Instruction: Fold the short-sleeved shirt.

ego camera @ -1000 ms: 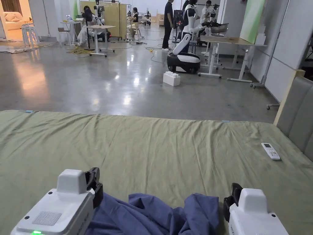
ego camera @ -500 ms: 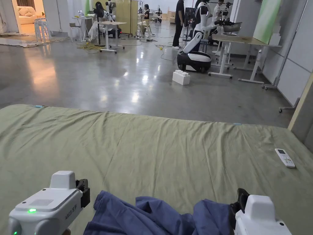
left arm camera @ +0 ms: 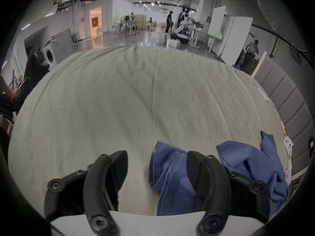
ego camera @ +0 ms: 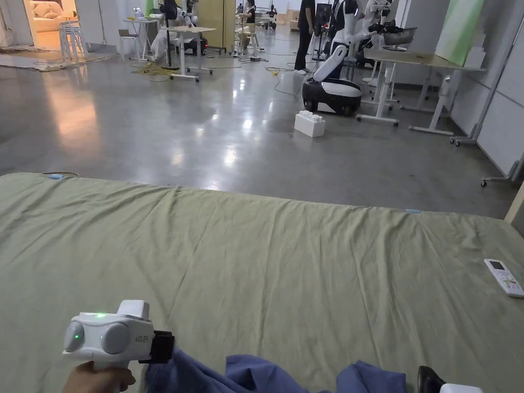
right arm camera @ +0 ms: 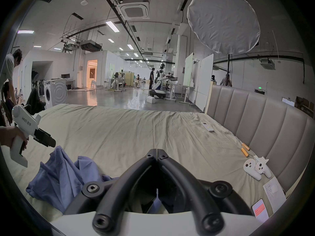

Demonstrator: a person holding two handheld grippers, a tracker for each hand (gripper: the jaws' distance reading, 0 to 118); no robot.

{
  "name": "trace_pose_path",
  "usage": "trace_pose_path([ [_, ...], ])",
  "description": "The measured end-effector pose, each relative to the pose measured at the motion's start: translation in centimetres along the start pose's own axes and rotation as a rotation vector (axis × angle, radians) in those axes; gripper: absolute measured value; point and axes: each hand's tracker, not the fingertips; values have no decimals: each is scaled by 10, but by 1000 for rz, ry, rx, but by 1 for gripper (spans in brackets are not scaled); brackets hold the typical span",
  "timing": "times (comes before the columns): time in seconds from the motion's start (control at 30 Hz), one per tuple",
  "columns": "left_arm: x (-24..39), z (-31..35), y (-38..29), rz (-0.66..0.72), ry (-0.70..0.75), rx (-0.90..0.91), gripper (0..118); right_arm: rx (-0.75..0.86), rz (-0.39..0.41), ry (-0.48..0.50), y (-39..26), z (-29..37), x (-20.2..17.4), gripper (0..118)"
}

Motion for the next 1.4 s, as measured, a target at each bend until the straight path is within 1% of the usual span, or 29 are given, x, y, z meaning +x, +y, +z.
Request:
trace_pose_path([
  [0.07,4,-10,1,3,4,-8,77,-15,1,-10,-4,-5,3,1],
  [0.17,0,-35,6,5,40,-90,78,-41,-1,-18,-12,-12,8,1],
  [0.2,3,-38,3,-7,48,-123,78,-70,-17,-17,-16,-14,9,1],
  [0.27,12,-39,-3,-53,54,-152,72,-68,-7,-26,-19,-16,11,1],
  [0.3,18,-34,-7,-76,63,-109,68,-71,-6,-27,-21,-17,12,1],
  [0.33,23,-31,-9,-98,66,-90,60,-76,-6,-29,-22,-18,13,1],
  [0.37,30,-28,-10,-137,51,-80,49,-82,-10,-29,-24,-20,13,1],
  [0.43,41,-25,-13,-196,29,-69,22,-93,-22,-27,-26,-23,14,1],
  [0.47,46,-23,-15,-216,51,-70,18,-100,-27,-26,-28,-25,14,1],
  [0.5,28,-41,-10,-209,44,-76,11,-104,-32,-25,-28,-27,15,1],
  [0.53,26,-41,-10,-200,0,-78,7,-108,-36,-24,-29,-28,15,1],
  [0.6,23,-35,-9,-179,20,-66,6,-118,-41,-22,-27,-34,18,1],
  [0.7,15,-31,-6,-127,-14,-35,5,-146,-52,-13,-23,-48,27,1],
  [0.73,14,-29,-3,-119,-16,1,5,-168,-51,-9,-21,-55,31,1],
  [0.77,15,-10,-8,-89,-38,45,5,-180,-50,-6,-19,-63,34,1],
  [0.83,12,7,-8,-57,-63,83,5,-267,-29,26,-17,-84,39,1],
  [0.87,11,17,-8,-49,-81,112,5,-275,-44,35,-17,-95,42,1],
  [0.93,8,17,-12,-46,-91,137,5,-367,-36,62,-19,-120,46,3],
  [0.97,7,24,-14,-46,-97,152,5,-409,-47,63,-21,-133,48,13],
  [1.0,7,29,-15,-49,-95,165,5,-440,-38,69,-23,-144,48,35],
  [1.03,7,29,-18,-49,-91,175,5,-479,-37,92,-25,-155,49,68],
  [1.07,7,33,-21,-45,-93,188,5,-509,-44,102,-30,-167,48,85],
  [1.1,6,36,-22,-42,-97,192,5,-547,-22,103,-34,-175,45,89],
  [1.2,5,42,-31,-38,-93,210,5,-608,15,99,-50,-197,38,87],
  [1.23,4,43,-32,-40,-94,208,5,-637,24,112,-57,-205,35,87],
  [1.27,3,44,-34,-37,-91,203,5,-664,25,124,-64,-210,33,86],
  [1.3,6,50,-38,-35,-86,211,5,-687,14,133,-70,-213,31,83],
  [1.37,5,53,-41,-28,-89,210,5,-688,-9,143,-75,-211,27,50],
  [1.4,4,53,-41,-24,-84,210,5,-659,-47,154,-73,-206,25,39],
])
